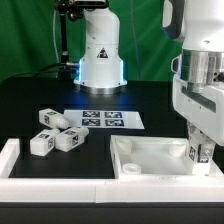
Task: Assemble one leg
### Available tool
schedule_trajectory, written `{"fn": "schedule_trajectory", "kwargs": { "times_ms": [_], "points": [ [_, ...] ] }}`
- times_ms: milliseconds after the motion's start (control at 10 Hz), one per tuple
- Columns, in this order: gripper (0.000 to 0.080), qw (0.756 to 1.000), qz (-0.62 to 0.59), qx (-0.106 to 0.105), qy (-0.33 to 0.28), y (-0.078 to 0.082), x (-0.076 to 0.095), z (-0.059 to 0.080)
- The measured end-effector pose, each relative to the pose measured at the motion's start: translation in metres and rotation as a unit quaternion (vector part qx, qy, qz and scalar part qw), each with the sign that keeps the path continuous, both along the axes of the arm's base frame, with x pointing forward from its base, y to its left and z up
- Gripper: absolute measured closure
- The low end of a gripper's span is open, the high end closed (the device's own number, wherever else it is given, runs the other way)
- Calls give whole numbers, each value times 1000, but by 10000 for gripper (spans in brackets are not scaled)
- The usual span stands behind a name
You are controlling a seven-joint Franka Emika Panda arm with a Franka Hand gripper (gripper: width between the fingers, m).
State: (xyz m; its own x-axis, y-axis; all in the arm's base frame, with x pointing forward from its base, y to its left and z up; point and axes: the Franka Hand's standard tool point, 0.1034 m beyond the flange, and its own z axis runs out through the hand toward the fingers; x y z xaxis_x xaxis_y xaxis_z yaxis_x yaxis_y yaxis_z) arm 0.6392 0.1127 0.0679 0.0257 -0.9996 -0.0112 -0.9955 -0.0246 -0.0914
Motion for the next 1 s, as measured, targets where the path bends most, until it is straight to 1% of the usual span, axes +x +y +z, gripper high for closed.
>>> {"fn": "schedule_trajectory", "kwargs": {
  "times_ms": [200, 300, 400, 500, 600, 700, 900, 1000],
  "points": [
    [515, 999, 33, -3, 0, 0, 0, 0],
    [339, 994, 105, -10, -1, -1, 0, 0],
    [218, 981, 195, -18, -4, -4, 2, 1],
    [218, 960, 280, -26, -8, -4, 4, 2],
    [162, 930, 367, -34, -13, -3, 5, 2],
    [153, 925, 377, -38, -23, 0, 4, 1],
    [153, 899, 434, -47, -22, -2, 3, 0],
    [151, 870, 489, -55, -22, -2, 4, 1]
  ]
}}
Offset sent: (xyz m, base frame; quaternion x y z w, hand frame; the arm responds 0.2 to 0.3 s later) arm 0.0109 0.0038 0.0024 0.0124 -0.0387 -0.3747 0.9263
